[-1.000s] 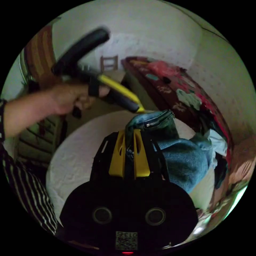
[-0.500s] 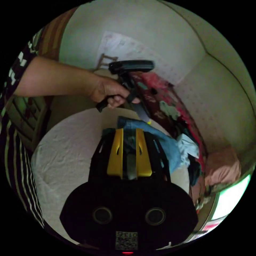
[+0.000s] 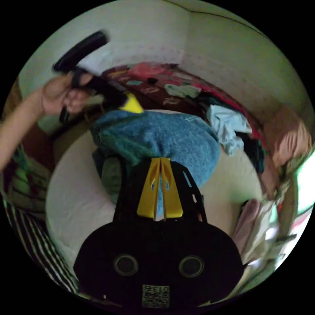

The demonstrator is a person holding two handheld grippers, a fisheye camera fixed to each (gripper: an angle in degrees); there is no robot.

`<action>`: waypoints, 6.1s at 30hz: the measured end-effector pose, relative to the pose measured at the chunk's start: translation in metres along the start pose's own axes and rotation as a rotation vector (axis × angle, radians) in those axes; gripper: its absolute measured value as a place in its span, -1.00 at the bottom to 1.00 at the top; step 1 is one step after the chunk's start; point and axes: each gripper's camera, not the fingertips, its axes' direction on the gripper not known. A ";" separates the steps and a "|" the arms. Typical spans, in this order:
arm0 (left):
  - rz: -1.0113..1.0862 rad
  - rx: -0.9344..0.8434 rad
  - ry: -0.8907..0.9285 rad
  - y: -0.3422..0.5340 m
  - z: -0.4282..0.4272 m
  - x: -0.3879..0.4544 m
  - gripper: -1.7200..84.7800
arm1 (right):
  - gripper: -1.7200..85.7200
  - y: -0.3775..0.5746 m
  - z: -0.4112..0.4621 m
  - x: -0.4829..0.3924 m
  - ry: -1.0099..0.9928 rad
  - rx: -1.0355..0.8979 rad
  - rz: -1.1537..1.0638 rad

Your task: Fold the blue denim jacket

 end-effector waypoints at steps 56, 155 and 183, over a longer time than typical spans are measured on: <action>0.167 -0.066 -0.444 0.050 -0.006 0.189 -0.88 | -0.97 0.025 0.013 0.002 0.095 0.039 0.086; 0.117 0.001 0.219 -0.473 0.323 0.479 -0.65 | -0.56 0.599 0.128 0.697 -0.062 -0.060 1.096; 0.089 0.053 0.208 -0.423 0.329 0.459 -0.71 | -0.61 0.557 0.142 0.690 -0.126 -0.037 1.235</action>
